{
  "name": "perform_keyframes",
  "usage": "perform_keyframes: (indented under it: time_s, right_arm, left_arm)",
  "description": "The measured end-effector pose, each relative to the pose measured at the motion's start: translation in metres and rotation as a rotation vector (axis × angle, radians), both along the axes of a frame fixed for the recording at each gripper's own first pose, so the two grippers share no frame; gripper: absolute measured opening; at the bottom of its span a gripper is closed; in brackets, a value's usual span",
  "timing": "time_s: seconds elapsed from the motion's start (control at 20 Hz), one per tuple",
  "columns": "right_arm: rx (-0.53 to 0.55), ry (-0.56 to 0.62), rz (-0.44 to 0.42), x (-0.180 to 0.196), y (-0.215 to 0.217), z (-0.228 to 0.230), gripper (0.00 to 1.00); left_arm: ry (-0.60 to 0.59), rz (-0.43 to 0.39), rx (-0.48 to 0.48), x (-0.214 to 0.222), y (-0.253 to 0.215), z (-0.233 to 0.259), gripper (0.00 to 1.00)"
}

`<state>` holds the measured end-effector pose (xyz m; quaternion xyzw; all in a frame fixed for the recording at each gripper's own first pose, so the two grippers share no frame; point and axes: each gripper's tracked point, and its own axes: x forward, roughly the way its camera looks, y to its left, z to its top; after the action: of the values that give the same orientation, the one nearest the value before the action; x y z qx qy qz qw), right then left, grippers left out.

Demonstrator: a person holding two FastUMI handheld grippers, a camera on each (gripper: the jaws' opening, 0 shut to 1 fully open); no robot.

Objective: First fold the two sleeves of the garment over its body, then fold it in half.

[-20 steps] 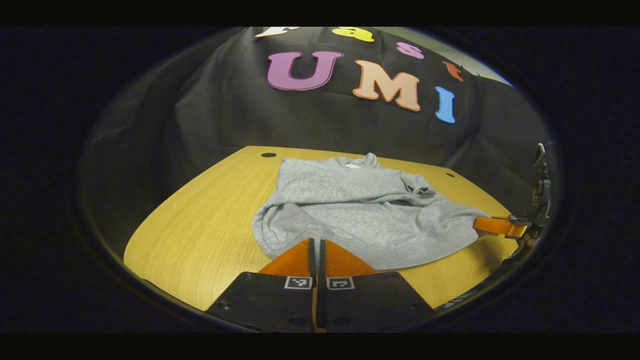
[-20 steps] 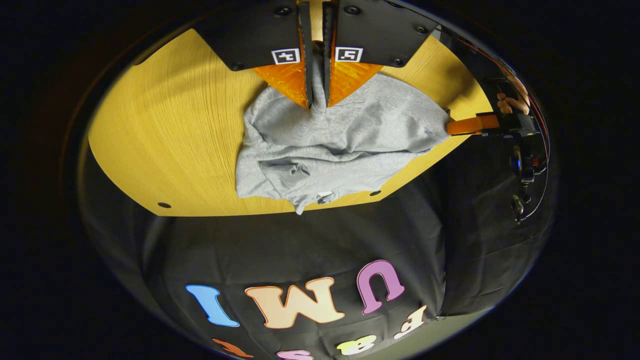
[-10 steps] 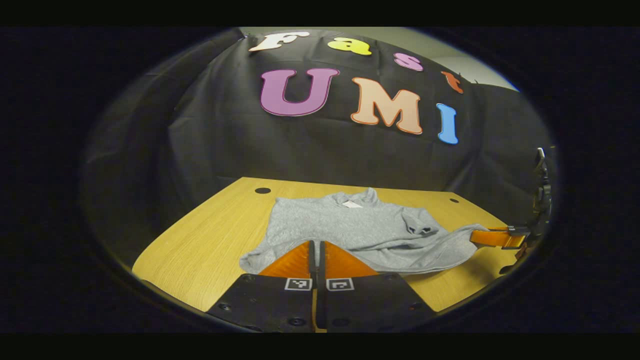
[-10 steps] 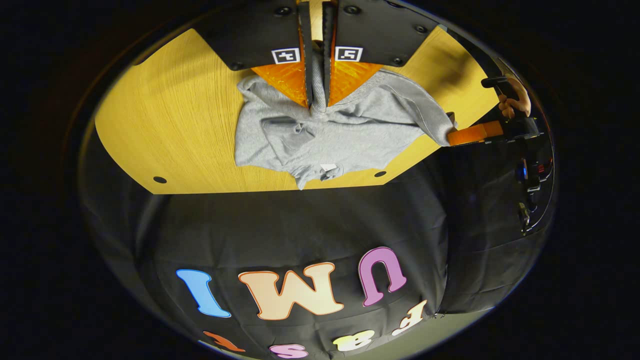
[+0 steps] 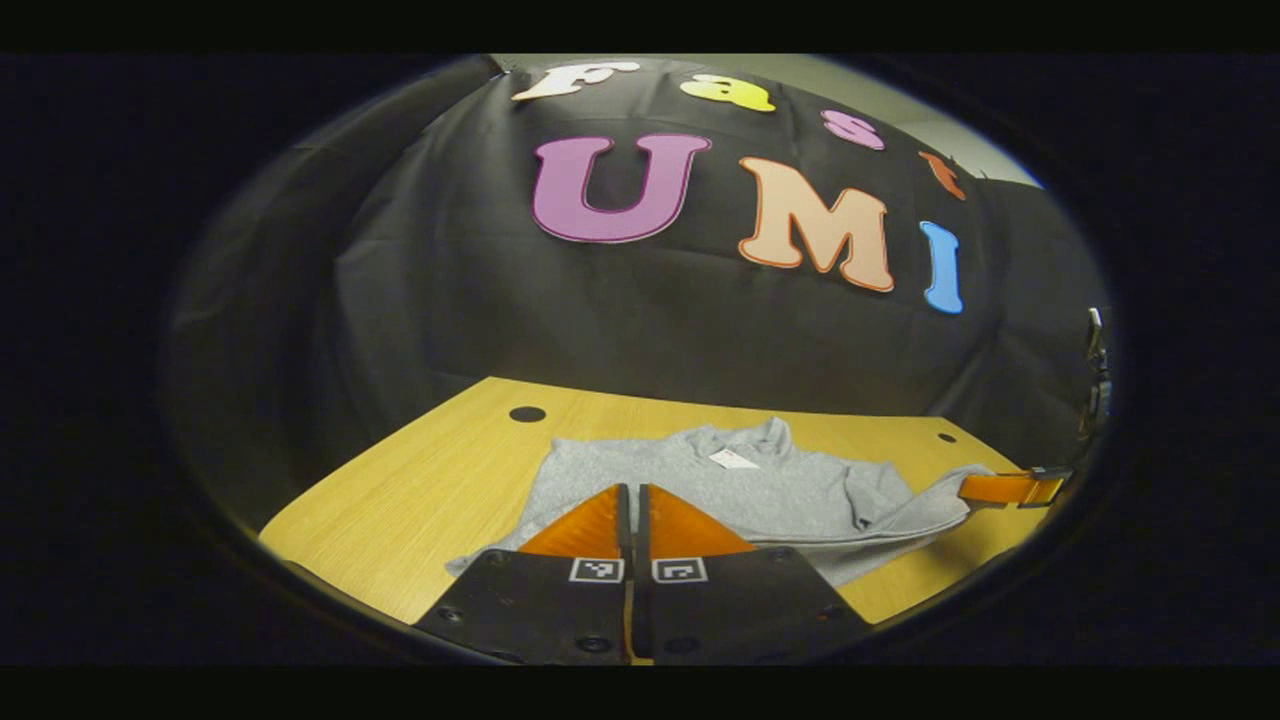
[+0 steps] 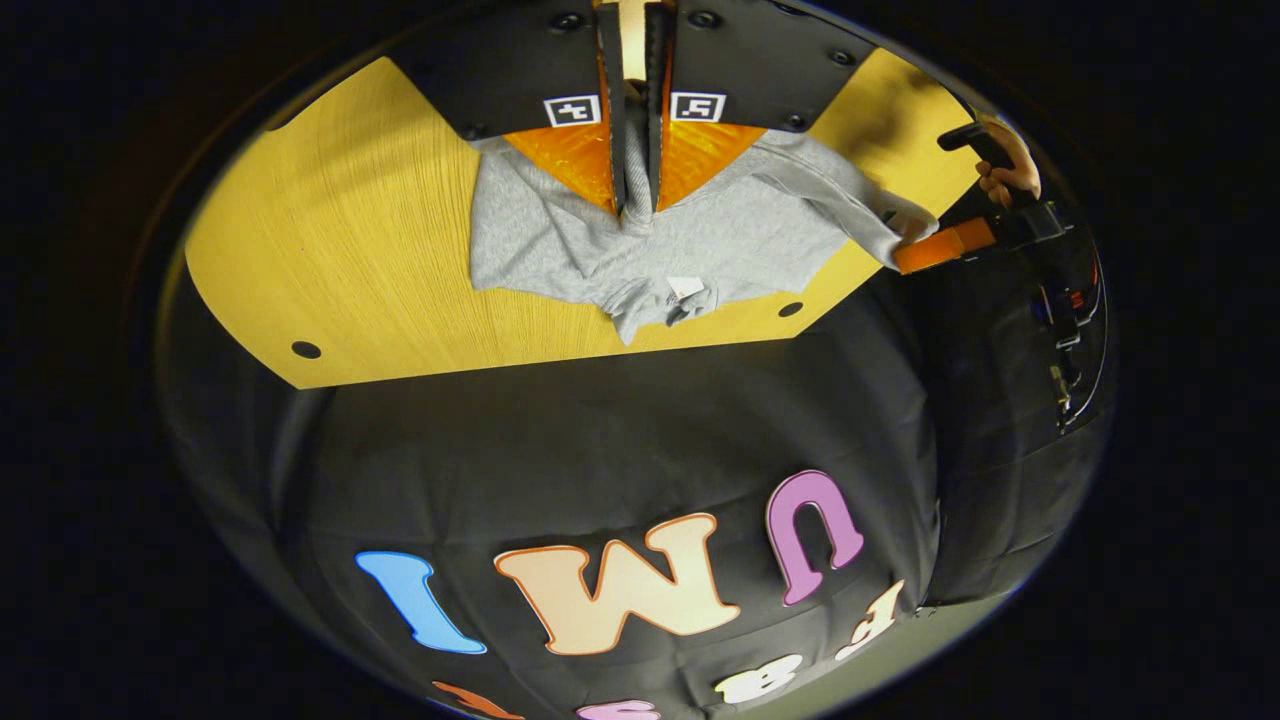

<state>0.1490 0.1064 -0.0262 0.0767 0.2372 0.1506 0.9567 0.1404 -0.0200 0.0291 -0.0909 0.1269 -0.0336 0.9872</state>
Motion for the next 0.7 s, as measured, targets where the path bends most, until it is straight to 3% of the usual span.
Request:
perform_keyframes:
  time_s: [0.4,0.7]
  right_arm:
    - [-0.009,0.047,-0.019,0.039,0.010,-0.033,0.11]
    - [0.017,0.022,-0.054,0.052,0.000,-0.028,0.14]
  left_arm:
    - [-0.006,0.075,0.073,0.045,-0.006,-0.022,0.00]
    - [-0.025,0.061,0.085,0.052,-0.012,-0.019,0.00]
